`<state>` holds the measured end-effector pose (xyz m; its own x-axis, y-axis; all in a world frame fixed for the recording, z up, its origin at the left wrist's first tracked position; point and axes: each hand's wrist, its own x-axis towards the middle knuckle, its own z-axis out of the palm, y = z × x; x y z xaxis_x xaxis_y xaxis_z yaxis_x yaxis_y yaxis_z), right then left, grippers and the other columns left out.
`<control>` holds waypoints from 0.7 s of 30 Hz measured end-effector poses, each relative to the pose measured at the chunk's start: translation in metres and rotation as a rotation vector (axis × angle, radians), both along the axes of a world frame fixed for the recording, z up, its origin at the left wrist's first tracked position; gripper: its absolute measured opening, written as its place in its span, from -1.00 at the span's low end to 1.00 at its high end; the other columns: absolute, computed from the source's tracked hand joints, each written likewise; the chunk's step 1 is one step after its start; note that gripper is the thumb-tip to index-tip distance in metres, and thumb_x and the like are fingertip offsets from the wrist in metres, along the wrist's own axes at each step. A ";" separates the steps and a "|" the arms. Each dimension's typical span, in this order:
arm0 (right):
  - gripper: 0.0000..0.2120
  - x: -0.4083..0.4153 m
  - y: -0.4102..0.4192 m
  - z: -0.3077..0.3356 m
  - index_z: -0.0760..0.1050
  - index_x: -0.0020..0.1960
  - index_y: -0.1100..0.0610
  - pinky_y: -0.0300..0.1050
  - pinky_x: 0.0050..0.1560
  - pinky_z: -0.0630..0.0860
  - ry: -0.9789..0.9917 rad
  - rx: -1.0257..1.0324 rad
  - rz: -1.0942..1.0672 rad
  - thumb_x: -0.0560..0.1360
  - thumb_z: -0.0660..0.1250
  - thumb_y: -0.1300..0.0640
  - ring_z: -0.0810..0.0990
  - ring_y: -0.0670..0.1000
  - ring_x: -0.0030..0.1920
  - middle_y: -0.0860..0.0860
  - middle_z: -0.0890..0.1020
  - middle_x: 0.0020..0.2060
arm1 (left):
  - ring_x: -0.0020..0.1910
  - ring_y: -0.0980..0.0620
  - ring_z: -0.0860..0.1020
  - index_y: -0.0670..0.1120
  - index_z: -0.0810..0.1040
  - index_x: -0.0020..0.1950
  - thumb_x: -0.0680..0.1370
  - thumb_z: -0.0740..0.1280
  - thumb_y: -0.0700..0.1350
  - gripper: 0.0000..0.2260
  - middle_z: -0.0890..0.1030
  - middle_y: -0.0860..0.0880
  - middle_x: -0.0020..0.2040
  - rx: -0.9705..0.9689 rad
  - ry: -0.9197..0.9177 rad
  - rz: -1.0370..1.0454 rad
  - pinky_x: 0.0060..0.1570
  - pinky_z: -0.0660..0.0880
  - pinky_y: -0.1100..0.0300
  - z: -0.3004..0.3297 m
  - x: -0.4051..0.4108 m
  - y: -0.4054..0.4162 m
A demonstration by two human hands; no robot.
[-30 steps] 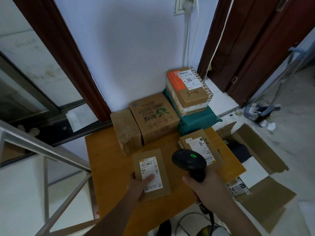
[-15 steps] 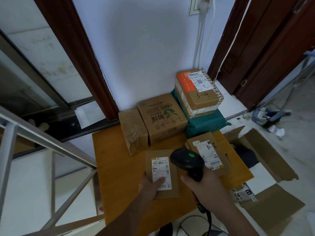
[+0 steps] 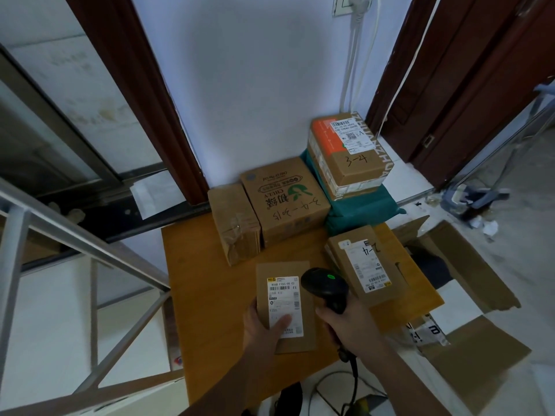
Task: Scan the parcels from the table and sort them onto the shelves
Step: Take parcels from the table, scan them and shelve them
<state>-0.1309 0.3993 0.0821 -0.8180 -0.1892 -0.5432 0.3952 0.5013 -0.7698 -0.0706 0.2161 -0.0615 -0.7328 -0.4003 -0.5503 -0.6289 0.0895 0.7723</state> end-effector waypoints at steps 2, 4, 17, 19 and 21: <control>-0.90 0.000 -0.002 -0.008 0.49 -0.04 0.23 -0.13 -0.34 0.54 0.002 -0.015 -0.020 0.52 0.39 0.21 0.55 0.04 -0.43 0.11 0.58 -0.41 | 0.31 0.03 0.48 0.02 0.18 0.63 0.41 0.62 0.16 -0.06 0.39 0.04 0.39 -0.019 0.011 -0.025 0.18 0.60 0.08 0.000 0.003 0.001; -0.91 0.001 -0.005 -0.016 0.50 -0.01 0.15 -0.13 -0.31 0.58 -0.014 -0.026 -0.069 0.52 0.40 0.20 0.61 0.05 -0.36 0.21 0.63 -0.29 | 0.34 0.02 0.46 0.01 0.15 0.64 0.43 0.61 0.16 -0.06 0.37 0.04 0.38 -0.019 0.013 -0.035 0.19 0.59 0.08 0.000 0.005 0.001; -0.82 0.013 -0.019 -0.037 0.55 0.10 0.17 0.17 0.12 0.64 -0.174 -0.121 -0.040 0.50 0.39 0.22 0.70 0.18 0.00 0.24 0.68 0.00 | 0.28 0.07 0.41 -0.07 0.19 0.60 0.46 0.60 0.06 -0.15 0.34 0.03 0.33 -0.010 0.056 -0.053 0.12 0.48 0.22 0.011 0.002 0.002; -0.82 0.011 -0.018 -0.028 0.56 0.10 0.12 0.15 0.12 0.65 -0.156 -0.147 -0.059 0.50 0.39 0.22 0.72 0.09 0.01 0.13 0.72 -0.02 | 0.30 0.01 0.46 0.03 0.23 0.49 0.42 0.64 0.06 -0.20 0.37 0.01 0.32 0.024 0.073 -0.041 0.14 0.54 0.14 0.016 -0.003 -0.002; -0.84 0.008 -0.017 -0.014 0.58 0.08 0.08 0.14 0.12 0.65 -0.131 -0.181 -0.071 0.51 0.41 0.22 0.73 0.05 0.02 0.06 0.73 -0.05 | 0.28 -0.03 0.56 0.15 0.20 0.40 0.37 0.67 0.09 -0.19 0.46 -0.01 0.35 0.129 0.079 -0.015 0.05 0.64 0.14 0.022 -0.010 -0.008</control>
<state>-0.1232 0.3825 0.0680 -0.7574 -0.2383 -0.6079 0.5268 0.3269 -0.7846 -0.0809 0.2084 -0.0393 -0.7811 -0.3185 -0.5371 -0.5654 -0.0043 0.8248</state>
